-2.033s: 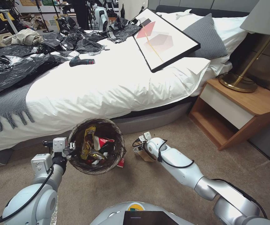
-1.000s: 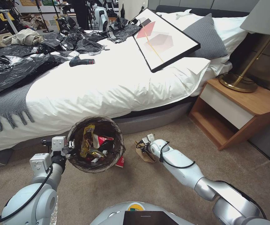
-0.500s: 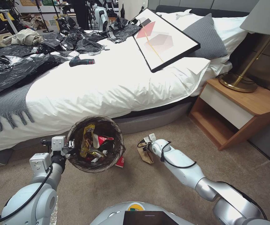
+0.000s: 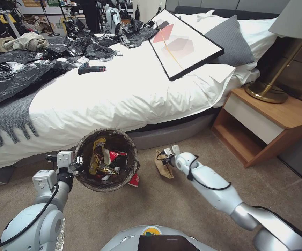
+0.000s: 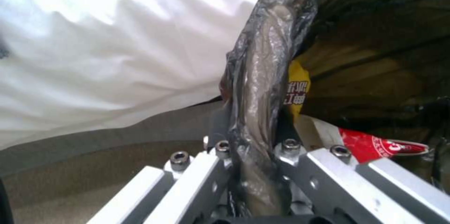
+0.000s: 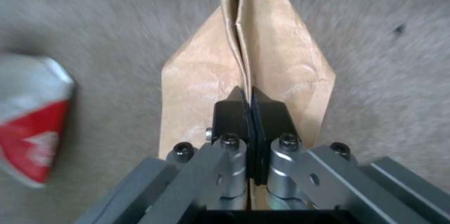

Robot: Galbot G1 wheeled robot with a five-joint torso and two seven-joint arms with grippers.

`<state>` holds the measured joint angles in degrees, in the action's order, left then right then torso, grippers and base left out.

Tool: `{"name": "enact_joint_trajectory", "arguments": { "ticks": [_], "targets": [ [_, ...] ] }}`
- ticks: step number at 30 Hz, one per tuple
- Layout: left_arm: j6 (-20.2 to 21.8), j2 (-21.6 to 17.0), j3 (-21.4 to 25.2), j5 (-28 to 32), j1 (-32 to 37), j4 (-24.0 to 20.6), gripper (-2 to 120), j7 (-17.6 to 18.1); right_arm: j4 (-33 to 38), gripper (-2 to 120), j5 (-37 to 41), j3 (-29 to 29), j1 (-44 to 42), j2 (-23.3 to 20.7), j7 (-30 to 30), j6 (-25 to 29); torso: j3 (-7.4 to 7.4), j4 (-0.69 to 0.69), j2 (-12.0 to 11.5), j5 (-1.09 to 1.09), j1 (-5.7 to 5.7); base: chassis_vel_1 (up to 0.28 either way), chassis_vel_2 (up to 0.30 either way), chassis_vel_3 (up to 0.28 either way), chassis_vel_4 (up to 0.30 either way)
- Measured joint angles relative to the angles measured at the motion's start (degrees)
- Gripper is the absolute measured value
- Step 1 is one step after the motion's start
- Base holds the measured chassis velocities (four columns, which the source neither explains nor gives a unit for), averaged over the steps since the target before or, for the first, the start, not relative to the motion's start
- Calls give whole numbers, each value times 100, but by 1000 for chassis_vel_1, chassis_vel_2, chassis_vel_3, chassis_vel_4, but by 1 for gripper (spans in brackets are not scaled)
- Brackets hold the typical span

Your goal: Pick up the trash bin, then pick up the garbage from the floor and place it into the trash bin.

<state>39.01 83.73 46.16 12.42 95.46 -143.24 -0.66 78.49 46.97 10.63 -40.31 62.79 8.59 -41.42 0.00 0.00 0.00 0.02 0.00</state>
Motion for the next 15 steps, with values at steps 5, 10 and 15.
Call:
{"name": "enact_joint_trajectory", "arguments": {
  "ticks": [5, 10, 15],
  "targets": [
    [6, -31, 48, 25, -47, 0, 0, -10, 1383, 0, 772, -275, -235, -646, 437, -70, 0, -1, 0, -1, 0, 0, 0, 0, 0],
    [4, -37, 58, 32, -65, 0, 0, -10, 2203, 0, 1134, -463, -334, -930, 565, -79, 0, 1, 0, 0, 0, 0, 0, 0, 0],
    [3, -35, 58, 37, -108, 0, 0, -11, 2959, 0, 1638, -815, -389, -1162, 710, -79, 0, 0, 0, -1, 0, 0, 0, 0, 0]
  ]
}}
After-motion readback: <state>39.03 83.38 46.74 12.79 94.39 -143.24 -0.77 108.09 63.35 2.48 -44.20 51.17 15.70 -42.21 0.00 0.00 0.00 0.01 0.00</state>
